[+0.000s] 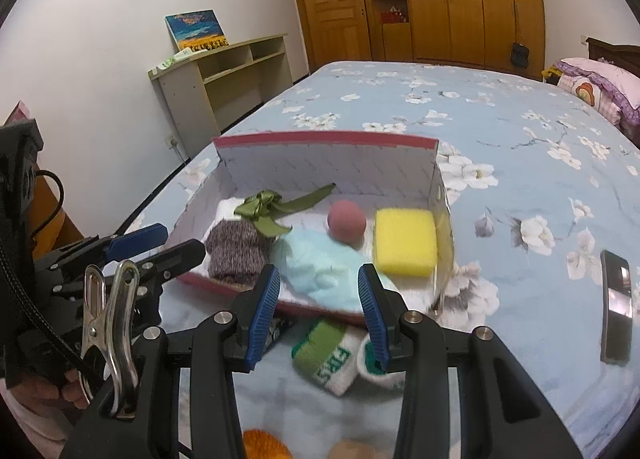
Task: Organize soft objects
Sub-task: 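Move both tools back out of the box toward the remaining items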
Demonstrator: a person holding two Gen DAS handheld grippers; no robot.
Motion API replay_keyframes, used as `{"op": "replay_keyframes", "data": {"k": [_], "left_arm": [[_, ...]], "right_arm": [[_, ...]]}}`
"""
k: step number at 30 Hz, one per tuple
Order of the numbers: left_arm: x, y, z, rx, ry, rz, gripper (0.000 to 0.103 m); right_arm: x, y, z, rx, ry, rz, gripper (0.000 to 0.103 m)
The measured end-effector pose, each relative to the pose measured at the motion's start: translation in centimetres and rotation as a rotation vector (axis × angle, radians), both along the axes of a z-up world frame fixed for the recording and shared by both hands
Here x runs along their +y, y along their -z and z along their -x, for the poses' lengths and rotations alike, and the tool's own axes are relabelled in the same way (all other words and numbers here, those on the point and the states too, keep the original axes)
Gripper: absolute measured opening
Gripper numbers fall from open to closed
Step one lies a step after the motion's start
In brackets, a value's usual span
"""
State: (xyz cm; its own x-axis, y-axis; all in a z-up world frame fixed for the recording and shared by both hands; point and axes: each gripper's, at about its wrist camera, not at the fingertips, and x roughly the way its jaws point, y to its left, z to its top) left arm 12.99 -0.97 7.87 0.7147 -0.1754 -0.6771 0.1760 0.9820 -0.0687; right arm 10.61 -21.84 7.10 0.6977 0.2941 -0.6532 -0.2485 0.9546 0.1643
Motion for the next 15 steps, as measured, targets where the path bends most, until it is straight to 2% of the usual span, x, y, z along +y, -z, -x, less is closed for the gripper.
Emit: {"op": "replay_keyframes", "data": {"k": [15], "left_arm": [[-1.3,2.9,2.7,0.067,0.027,0.031,0.053]], "right_arm": [[-2.5,2.2,3.2,0.044,0.000,0.054,0.042]]}}
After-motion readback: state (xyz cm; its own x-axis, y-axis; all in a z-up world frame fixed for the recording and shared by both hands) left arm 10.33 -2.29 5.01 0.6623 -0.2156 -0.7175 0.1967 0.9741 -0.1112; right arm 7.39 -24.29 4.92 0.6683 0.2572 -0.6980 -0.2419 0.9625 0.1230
